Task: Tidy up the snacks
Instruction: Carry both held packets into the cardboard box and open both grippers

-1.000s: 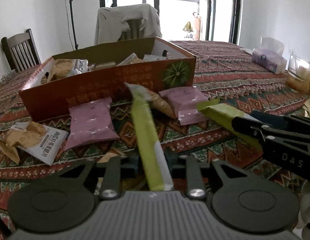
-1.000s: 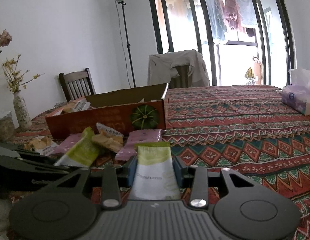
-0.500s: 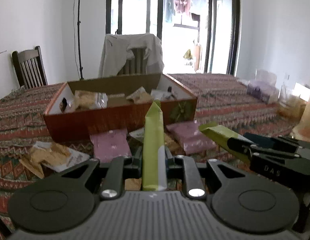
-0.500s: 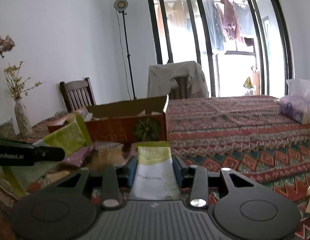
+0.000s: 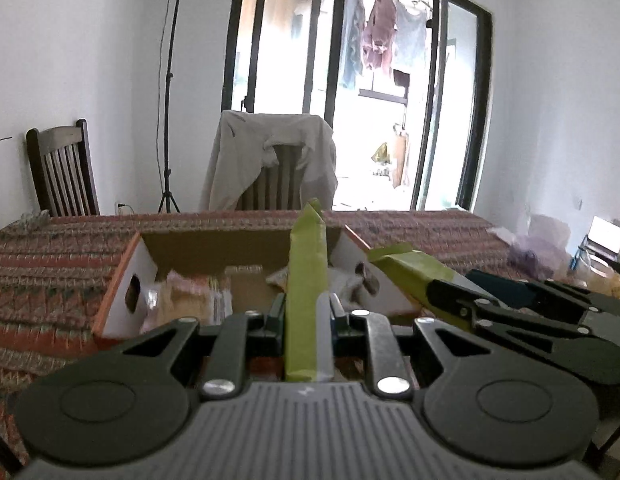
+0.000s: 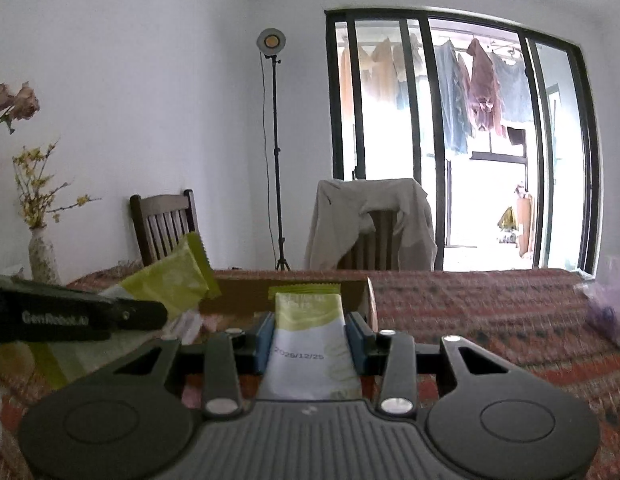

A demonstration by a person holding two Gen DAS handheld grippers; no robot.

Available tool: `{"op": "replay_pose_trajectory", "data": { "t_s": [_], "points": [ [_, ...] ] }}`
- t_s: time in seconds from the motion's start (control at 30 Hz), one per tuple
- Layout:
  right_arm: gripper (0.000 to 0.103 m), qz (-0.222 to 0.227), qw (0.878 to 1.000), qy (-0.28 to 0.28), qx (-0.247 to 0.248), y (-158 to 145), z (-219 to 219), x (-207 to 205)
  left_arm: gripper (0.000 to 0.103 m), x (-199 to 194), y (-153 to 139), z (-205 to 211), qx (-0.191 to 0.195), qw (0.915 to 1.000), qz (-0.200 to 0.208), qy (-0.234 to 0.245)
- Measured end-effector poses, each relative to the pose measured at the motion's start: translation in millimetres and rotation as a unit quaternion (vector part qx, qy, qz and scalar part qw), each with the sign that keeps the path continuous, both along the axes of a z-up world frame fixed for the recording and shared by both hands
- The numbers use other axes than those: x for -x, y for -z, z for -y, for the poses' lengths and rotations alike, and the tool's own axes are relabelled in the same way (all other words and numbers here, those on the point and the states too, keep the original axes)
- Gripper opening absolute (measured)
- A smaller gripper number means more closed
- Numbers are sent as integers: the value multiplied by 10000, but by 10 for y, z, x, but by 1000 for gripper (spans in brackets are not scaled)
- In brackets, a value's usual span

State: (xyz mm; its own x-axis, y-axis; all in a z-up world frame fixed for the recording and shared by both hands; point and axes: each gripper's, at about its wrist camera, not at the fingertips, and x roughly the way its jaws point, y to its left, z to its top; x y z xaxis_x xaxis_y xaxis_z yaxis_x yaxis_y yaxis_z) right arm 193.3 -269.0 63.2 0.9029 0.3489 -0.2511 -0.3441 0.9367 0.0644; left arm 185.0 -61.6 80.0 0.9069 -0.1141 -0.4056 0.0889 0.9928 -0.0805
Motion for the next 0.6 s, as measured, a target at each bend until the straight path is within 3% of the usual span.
{"op": "replay_pose_trajectory", "data": {
  "t_s": [0.33,0.43,0.6],
  "points": [
    [38,-74,9999,113,-76,-126,-440,-822,20,-732,-33,-354,604,9974,150,-357],
    [38,-126,9995,235,-178,-51,-522,-1034,20,-858,56,-459,755,9957,216,-495],
    [38,-132,9991,296,-262,153,-561,-1178,20,-1007,203,-556,696,9965,81,-465]
  ]
}}
